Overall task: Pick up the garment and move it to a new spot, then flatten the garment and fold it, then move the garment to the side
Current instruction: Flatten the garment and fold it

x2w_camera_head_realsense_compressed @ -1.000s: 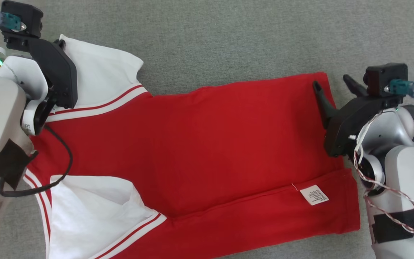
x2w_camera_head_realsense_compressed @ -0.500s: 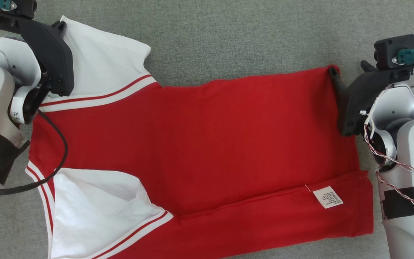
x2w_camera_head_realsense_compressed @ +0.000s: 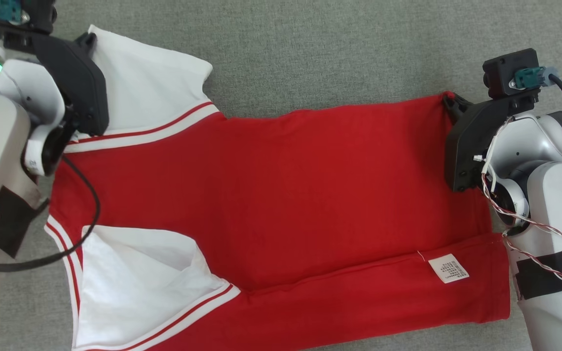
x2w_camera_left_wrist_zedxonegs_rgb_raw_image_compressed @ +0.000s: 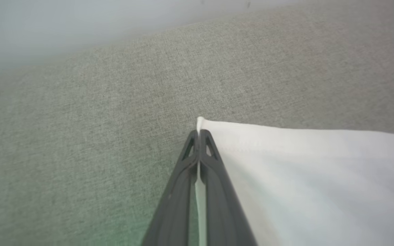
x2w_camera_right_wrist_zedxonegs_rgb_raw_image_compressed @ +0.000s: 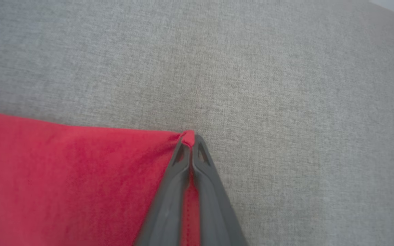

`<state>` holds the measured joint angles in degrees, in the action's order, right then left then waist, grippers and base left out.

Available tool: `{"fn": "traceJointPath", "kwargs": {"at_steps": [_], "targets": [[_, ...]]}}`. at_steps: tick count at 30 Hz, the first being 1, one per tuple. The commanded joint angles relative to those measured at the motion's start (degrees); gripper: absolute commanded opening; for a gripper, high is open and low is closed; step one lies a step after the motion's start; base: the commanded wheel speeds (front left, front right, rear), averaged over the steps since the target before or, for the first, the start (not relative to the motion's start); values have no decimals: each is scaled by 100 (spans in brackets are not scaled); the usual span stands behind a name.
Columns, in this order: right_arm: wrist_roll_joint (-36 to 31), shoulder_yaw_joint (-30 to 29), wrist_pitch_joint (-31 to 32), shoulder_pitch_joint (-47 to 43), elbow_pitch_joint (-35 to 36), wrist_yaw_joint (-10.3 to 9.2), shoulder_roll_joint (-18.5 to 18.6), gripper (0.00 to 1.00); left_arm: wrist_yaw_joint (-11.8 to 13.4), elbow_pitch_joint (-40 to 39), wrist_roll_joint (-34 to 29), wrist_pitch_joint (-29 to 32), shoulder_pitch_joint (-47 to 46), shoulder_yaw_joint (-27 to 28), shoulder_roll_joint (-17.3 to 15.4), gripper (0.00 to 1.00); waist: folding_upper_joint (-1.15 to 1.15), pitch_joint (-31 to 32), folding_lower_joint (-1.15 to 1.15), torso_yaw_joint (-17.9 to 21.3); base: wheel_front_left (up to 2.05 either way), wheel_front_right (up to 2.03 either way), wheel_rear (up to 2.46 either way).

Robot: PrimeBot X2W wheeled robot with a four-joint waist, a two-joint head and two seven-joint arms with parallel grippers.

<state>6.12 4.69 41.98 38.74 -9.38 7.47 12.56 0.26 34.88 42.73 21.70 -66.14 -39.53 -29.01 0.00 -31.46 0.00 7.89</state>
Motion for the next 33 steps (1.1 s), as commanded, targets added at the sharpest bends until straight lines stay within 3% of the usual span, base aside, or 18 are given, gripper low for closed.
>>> {"fn": "traceJointPath", "kwargs": {"at_steps": [1, 11, 21, 26, 33], "targets": [[-36, 5, -42, -84, -51, 6, 63, 0, 21, 7, 51, -96, 105, 24, 47, 0, 0, 63, 0, -23, 0, 0, 0], [-31, -103, -386, -543, 67, 6, 192, 0, 447, -316, 246, -1424, 926, 399, 359, 0, 0, 705, 0, -285, 0, 0, 0], [-75, -295, -1101, -1526, 603, 6, 443, 0, 696, -1378, 355, -2757, 2372, 561, 458, 0, 0, 1411, 0, -704, 0, 0, 0], [-30, -136, -1295, -2062, 737, 6, 744, 0, 851, -2127, 704, -3039, 3344, 776, 335, 0, 0, 1723, 0, -792, 0, 0, 0], [273, 33, -867, -2598, 762, 6, 1176, 0, 1181, -3100, 965, -3050, 4637, 760, 153, 0, 0, 1978, 0, -853, 0, 0, 0]]}}
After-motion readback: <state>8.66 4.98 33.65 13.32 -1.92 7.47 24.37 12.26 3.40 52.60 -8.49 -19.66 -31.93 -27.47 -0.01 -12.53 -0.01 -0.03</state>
